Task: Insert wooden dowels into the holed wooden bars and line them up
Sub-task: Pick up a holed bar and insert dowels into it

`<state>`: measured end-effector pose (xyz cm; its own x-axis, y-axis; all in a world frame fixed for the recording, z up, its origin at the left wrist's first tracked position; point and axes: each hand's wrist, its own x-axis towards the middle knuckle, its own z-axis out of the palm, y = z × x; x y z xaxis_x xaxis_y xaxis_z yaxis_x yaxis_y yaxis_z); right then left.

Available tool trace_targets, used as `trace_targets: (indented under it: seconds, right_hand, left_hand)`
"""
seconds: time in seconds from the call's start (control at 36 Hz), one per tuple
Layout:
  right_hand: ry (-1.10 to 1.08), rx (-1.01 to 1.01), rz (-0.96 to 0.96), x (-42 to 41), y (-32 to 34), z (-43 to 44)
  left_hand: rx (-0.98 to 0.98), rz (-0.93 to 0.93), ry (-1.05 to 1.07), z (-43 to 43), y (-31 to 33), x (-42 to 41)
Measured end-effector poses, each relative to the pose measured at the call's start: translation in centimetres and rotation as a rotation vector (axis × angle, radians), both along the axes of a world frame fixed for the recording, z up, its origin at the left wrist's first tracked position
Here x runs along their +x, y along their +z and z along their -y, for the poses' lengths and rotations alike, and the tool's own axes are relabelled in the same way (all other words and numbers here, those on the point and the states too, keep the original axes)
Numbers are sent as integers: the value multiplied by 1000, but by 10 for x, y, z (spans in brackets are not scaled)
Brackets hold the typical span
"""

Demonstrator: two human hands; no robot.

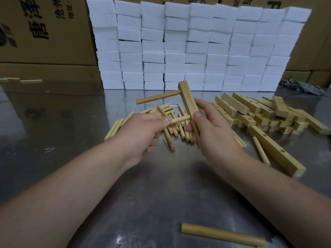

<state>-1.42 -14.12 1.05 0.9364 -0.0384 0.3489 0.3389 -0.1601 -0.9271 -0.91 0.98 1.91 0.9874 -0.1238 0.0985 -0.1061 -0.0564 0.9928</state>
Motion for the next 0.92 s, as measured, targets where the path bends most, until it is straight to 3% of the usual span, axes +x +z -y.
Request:
trace_targets:
  seconds: [0.14, 0.22, 0.28, 0.33, 0.44, 0.53, 0.75, 0.92]
  right_hand:
    - [-31, 30, -19, 5, 0, -3]
    - [-88, 61, -39, 6, 2, -4]
    - [-147, 117, -78, 7, 4, -1]
    - [-208, 180, -132, 9, 7, 5]
    - [-301, 308, -223, 14, 13, 14]
    - [-324, 421, -289, 21, 13, 14]
    - [-308, 514, -370, 28, 11, 14]
    - [-282, 515, -353, 22, 11, 13]
  left_hand:
    - [169, 122, 152, 4, 0, -1]
    - [15, 79, 224, 3, 4, 2]
    - [12, 80, 309, 0, 5, 5]
    - [135, 150, 377, -3, 2, 8]
    - [764, 296, 435, -6, -6, 10]
    - [1072, 270, 406, -6, -9, 10]
    - [1349, 200, 396, -7, -7, 11]
    - [1423, 172, 408, -7, -7, 10]
